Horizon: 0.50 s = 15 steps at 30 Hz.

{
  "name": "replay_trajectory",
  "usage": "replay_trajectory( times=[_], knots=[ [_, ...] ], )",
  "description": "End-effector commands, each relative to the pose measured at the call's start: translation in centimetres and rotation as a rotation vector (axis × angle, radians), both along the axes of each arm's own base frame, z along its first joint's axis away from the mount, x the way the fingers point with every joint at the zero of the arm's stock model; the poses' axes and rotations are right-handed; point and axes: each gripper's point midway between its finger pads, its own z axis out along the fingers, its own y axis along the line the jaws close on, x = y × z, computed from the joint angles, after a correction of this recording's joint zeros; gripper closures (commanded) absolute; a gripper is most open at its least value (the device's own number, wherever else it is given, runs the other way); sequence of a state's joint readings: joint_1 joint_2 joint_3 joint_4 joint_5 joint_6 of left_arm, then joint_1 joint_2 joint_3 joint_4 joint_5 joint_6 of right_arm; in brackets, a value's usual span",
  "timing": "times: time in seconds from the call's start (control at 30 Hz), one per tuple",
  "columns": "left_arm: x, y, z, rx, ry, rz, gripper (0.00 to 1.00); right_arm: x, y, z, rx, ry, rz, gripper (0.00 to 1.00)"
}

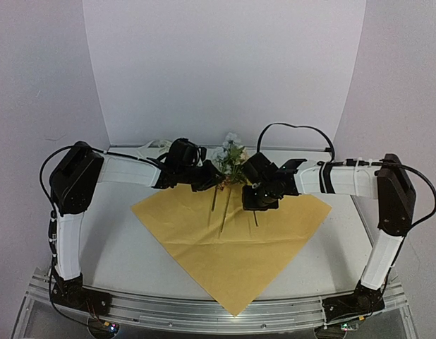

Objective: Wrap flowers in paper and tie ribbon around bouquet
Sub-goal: Adjust the fake flower on the flattened wrapping paper.

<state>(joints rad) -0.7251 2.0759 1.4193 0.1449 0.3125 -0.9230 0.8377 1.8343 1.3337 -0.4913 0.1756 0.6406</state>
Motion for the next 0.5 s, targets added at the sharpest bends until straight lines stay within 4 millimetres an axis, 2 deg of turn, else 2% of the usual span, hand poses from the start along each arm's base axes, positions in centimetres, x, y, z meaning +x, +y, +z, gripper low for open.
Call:
replay_trajectory(
  times=[0.0,0.2,0.47],
  knots=[
    [1.2,-1.1,-0.3,-0.036,-0.017,-0.007,0.83,0.2,-1.0,0.9,-0.023,-0.049,-0.057,1.00],
    [1.4,-1.2,-1.9,-0.001,0.001,-0.010,0.83,0.1,-1.9,1.9,-0.044,-0.079,-0.073,1.00],
    [1.4,-1.3,-5.2,0.066,0.053,-0.011,0.83,-0.1,-0.6,5.4,-0.068,-0.154,0.006,1.00]
  ],
)
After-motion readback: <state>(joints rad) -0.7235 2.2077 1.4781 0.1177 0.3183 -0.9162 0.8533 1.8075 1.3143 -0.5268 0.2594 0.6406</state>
